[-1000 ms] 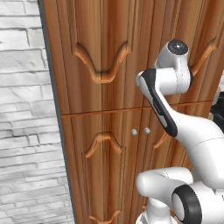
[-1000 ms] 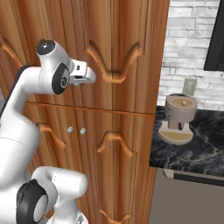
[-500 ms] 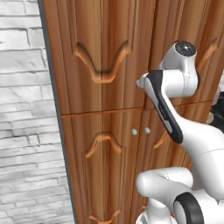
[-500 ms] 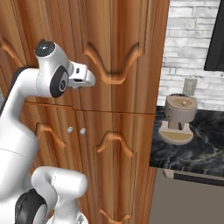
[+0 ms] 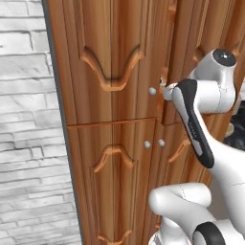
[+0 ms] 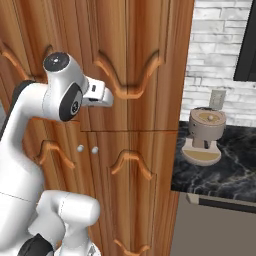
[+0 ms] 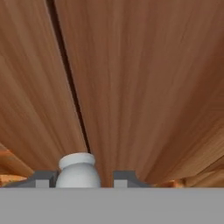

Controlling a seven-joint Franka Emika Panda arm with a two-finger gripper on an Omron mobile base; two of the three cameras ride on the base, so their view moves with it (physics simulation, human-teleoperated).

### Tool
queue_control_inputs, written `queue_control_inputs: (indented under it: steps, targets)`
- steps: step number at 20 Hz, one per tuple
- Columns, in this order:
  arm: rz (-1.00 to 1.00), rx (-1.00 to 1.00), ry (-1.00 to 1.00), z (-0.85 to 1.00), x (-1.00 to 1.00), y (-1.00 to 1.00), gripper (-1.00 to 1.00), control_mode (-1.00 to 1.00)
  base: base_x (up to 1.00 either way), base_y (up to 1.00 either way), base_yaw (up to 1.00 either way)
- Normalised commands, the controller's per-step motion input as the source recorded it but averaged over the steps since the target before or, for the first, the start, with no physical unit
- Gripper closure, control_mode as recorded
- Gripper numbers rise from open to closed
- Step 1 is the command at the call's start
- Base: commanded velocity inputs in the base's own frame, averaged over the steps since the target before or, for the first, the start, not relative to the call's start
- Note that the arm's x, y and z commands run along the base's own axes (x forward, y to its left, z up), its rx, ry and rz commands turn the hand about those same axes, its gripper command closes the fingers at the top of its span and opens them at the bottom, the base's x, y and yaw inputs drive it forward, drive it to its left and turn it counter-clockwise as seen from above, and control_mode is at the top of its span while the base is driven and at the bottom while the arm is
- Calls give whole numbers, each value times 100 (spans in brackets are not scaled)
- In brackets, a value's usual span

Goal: Retrieve the pan from the cabinet, then place the raw meat into the pan to avoid contamination.

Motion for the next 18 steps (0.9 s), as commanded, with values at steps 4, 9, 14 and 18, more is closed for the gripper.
queue_control_inputs:
  steps: [4, 9, 14, 18]
  targets:
    - [0, 5, 0, 0, -47, -55, 100, -100, 0, 0, 0]
    - [0, 6, 0, 0, -56, -58, 100, -100, 0, 0, 0]
    - [0, 8, 0, 0, -63, -64, 100, -100, 0, 0, 0]
    - [0, 9, 0, 0, -64, -65, 100, -100, 0, 0, 0]
